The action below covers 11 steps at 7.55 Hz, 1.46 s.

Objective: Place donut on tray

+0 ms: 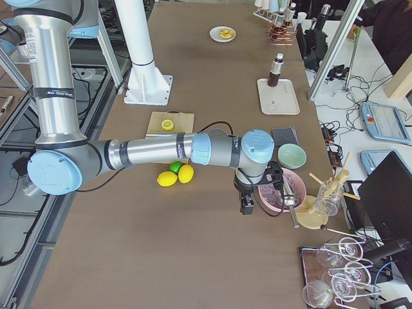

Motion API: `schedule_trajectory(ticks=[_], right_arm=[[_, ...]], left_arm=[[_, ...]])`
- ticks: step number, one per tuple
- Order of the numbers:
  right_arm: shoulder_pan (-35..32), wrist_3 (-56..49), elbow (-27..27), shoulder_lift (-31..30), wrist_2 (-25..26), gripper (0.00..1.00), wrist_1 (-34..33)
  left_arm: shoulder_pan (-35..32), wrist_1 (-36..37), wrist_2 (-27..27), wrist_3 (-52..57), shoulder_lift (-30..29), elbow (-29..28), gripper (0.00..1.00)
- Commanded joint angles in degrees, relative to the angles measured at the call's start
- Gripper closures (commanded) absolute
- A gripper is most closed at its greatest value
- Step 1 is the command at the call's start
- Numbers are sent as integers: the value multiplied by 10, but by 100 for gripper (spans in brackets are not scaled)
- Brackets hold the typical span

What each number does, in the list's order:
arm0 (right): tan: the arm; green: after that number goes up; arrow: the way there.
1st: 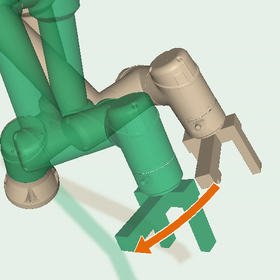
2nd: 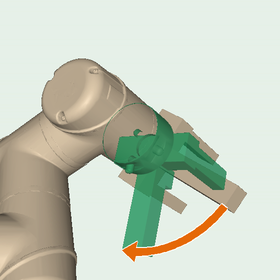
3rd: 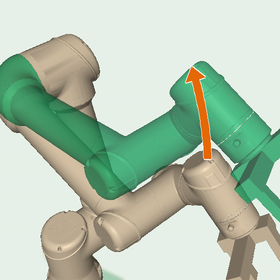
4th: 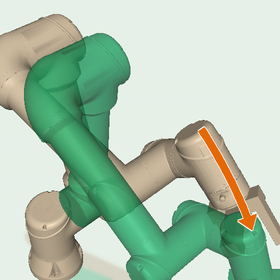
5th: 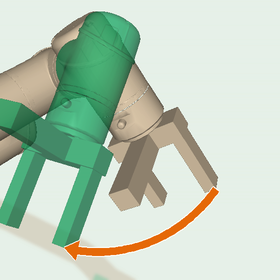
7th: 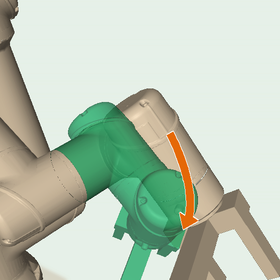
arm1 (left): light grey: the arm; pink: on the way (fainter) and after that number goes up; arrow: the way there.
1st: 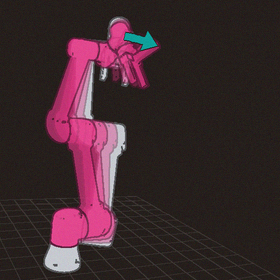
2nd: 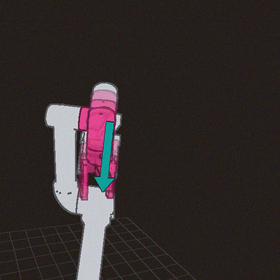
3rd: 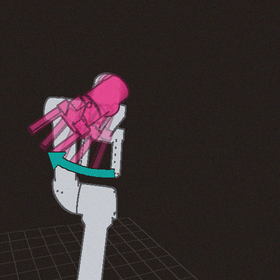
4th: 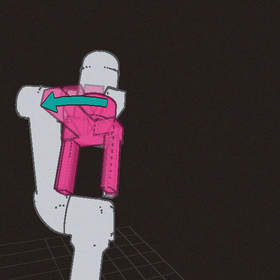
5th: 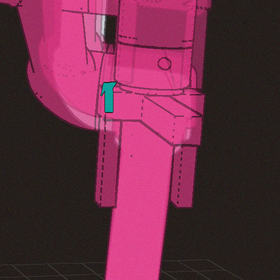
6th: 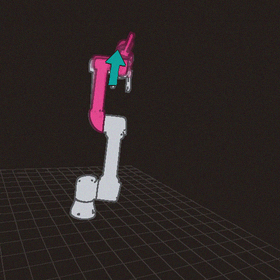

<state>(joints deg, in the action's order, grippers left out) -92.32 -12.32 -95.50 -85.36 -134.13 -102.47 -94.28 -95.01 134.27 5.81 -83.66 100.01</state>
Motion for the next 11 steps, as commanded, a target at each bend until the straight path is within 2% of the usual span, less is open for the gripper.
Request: schedule_trajectory(ticks=[1, 8, 11], right_arm=[[0, 2, -3, -2, -3, 0, 2], [-1, -5, -8, 9, -21, 0, 2], [-1, -3, -7, 20, -20, 0, 1]], left_arm=[[1, -7, 2, 2, -4, 3, 2], [5, -8, 0, -14, -24, -16, 2], [0, -77, 1, -2, 18, -25, 2]])
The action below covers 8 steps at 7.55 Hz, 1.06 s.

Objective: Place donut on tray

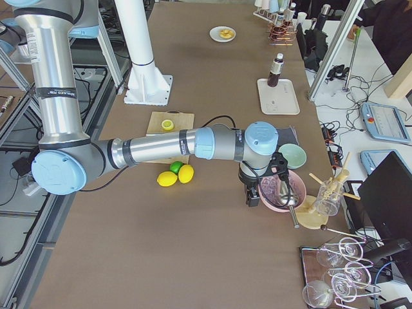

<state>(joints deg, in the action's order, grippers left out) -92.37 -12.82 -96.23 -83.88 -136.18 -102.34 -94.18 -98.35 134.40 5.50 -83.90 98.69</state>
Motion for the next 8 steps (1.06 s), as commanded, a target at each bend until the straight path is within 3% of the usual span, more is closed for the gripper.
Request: schedule_trajectory(ticks=[1, 4, 6, 8], right_arm=[[0, 4, -1, 6, 0, 0, -1], [1, 6, 1, 5, -1, 0, 0], [4, 9, 5, 4, -8, 0, -1], [7, 10, 7, 2, -9, 0, -4]], left_arm=[[-1, -46, -1, 4, 19, -14, 2], [3, -61, 2, -14, 32, -26, 2], [34, -80, 68, -82, 31, -51, 3], [80, -201, 68, -196, 64, -54, 2]])
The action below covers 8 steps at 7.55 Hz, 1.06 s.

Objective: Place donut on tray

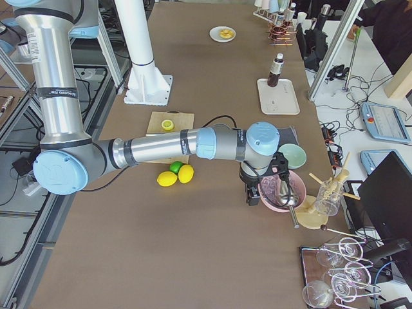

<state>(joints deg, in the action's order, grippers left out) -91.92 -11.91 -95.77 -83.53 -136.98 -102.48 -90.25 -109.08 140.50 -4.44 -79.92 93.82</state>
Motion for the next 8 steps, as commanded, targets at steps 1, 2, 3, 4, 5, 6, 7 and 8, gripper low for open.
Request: schedule_trajectory(ticks=[1, 2, 3, 4, 5, 6, 7, 8], right_arm=[[2, 2, 1, -1, -1, 0, -4], [2, 8, 0, -5, -2, 0, -4], [3, 18, -2, -6, 1, 0, -4], [3, 19, 0, -7, 0, 0, 0], [4, 19, 0, -9, -1, 0, 2], [3, 18, -1, -10, 2, 0, 2], [3, 17, -3, -10, 3, 0, 3], [3, 18, -3, -10, 4, 0, 2]], left_arm=[[61, -164, 7, -138, 32, -32, 3], [94, -245, 2, -177, 31, -78, 3], [128, -328, -7, -240, 29, -113, 3], [170, -407, -41, -322, 29, -128, 3], [223, -465, -84, -388, 29, -140, 3], [253, -498, -115, -408, 23, -159, 3], [261, -509, -123, -408, 14, -173, 4], [262, -516, -123, -408, 12, -177, 6]])
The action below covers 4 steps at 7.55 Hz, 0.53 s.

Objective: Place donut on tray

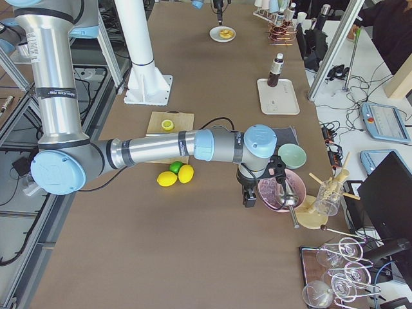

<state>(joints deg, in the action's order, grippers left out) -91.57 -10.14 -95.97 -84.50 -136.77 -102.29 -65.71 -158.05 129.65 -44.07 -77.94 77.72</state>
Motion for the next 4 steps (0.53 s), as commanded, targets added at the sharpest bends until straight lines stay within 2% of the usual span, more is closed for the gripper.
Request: schedule_trajectory(ticks=[1, 3, 4], right_arm=[[0, 3, -2, -1, 2, 0, 1], [0, 3, -3, 1, 2, 0, 3], [0, 3, -3, 4, 3, 0, 3]], left_arm=[[19, -27, -14, -12, -12, -16, 10], [20, -45, -14, -12, -15, -26, 25], [20, -45, -14, -12, -20, -30, 37]])
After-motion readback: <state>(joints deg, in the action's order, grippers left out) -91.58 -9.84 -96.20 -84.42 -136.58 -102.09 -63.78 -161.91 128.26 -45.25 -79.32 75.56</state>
